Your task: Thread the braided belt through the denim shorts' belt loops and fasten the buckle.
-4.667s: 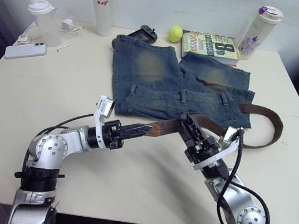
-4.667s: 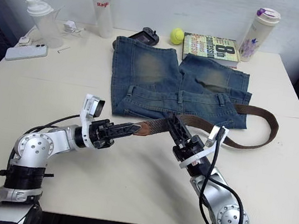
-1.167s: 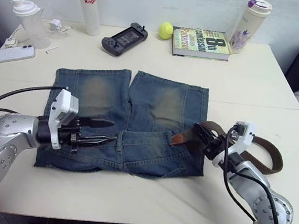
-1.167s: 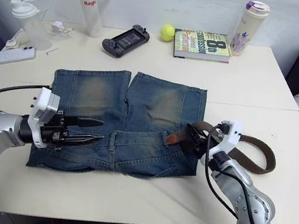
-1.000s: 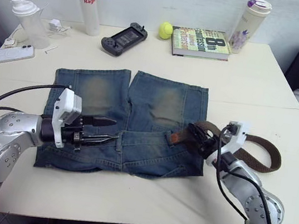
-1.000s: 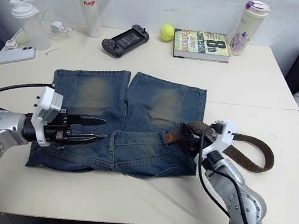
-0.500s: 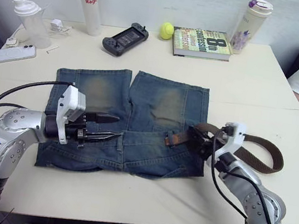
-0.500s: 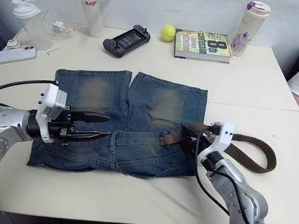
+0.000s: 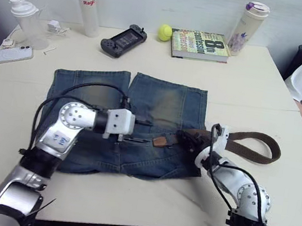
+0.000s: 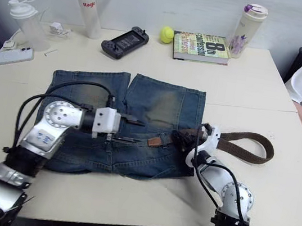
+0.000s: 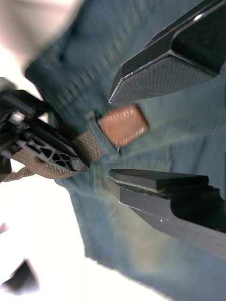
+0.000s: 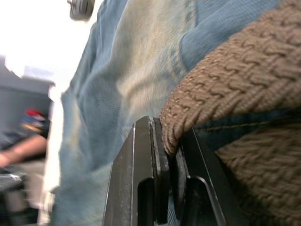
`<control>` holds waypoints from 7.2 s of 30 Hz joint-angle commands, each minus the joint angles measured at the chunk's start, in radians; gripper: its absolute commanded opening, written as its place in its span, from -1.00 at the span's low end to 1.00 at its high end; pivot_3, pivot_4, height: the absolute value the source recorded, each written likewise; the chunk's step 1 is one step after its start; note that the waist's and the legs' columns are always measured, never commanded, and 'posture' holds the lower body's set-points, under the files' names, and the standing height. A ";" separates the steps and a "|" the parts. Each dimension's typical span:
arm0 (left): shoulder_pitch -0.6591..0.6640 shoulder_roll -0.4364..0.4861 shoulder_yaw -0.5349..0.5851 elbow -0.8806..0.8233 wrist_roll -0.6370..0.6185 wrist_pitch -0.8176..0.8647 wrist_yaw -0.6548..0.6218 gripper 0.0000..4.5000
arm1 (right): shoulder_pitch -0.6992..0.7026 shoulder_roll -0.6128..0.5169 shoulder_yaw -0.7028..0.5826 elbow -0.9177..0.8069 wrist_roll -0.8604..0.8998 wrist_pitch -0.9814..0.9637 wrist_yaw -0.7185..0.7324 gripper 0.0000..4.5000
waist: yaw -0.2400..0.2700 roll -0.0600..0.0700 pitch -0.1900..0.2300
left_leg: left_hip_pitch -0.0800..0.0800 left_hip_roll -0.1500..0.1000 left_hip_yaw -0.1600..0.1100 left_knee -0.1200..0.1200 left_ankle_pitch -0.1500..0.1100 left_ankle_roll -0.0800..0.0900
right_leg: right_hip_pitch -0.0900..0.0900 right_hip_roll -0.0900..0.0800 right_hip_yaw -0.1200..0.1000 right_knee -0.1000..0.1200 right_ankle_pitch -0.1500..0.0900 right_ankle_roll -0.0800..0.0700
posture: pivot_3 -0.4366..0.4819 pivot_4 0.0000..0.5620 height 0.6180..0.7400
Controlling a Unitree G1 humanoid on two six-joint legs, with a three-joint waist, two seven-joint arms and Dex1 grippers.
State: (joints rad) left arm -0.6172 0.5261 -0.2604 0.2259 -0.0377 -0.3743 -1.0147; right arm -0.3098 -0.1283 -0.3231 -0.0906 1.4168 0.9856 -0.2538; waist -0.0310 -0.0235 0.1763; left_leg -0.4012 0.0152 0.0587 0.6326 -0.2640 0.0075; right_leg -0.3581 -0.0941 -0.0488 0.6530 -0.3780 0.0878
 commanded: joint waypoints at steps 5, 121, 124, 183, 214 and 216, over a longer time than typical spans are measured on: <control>-0.058 -0.009 -0.029 0.206 0.074 -0.417 0.012 0.11 | 0.000 0.015 0.011 0.078 0.194 0.041 -0.142 -1.00 | 0.000 0.000 0.000 | -0.001 0.001 0.000 0.000 0.000 0.000 | -0.001 0.000 0.000 0.000 0.000 0.000 | -0.05 -0.47 1.00; -0.072 -0.123 -0.148 0.030 0.190 -0.105 0.054 -1.00 | 0.373 -0.438 0.578 -0.532 -0.815 -0.093 0.310 -0.99 | 0.029 -0.005 -0.013 | 0.000 -0.001 -0.002 0.003 -0.003 0.006 | 0.004 -0.002 -0.003 -0.007 0.000 0.000 | -0.05 -0.47 1.00; -0.096 -0.139 -0.171 0.035 0.225 -0.099 0.048 -1.00 | 0.363 -0.414 0.582 -0.533 -0.828 -0.081 0.325 -0.99 | 0.027 -0.005 -0.013 | 0.001 0.000 -0.002 0.003 -0.004 0.006 | 0.005 -0.001 -0.003 -0.007 0.000 0.000 | -0.05 -0.47 1.00; 0.038 0.131 0.044 -0.095 0.285 -0.321 0.294 -1.00 | 0.053 -0.417 -0.104 -0.547 -0.795 0.251 0.507 0.31 | 0.032 0.012 0.000 | 0.008 -0.003 -0.004 -0.002 -0.006 0.006 | 0.014 -0.004 -0.006 -0.011 0.001 0.001 | -0.05 -0.47 1.00; 0.038 0.072 0.054 -0.142 0.337 -0.346 0.439 -1.00 | 0.156 0.111 0.242 -0.464 0.363 -0.526 -0.410 0.00 | 0.004 0.011 0.002 | -0.005 -0.003 -0.002 0.000 -0.002 0.006 | 0.001 -0.003 -0.002 -0.009 0.003 0.007 | -0.05 -0.47 1.00; 0.036 0.073 0.053 -0.141 0.339 -0.345 0.438 -1.00 | 0.157 0.110 0.246 -0.466 0.362 -0.532 -0.408 -0.40 | 0.004 0.011 0.002 | -0.005 -0.003 -0.002 0.000 -0.002 0.006 | 0.000 -0.003 -0.002 -0.009 0.003 0.006 | -0.05 -0.47 1.00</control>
State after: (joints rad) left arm -0.5722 0.5936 -0.2101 0.0963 0.3023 -0.7140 -0.5861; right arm -0.1525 -0.0152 -0.0832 -0.5167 1.7745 0.4642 -0.6756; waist -0.0270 -0.0125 0.1780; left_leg -0.4064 0.0126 0.0571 0.6323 -0.2663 0.0131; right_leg -0.3577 -0.0971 -0.0505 0.6440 -0.3746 0.0943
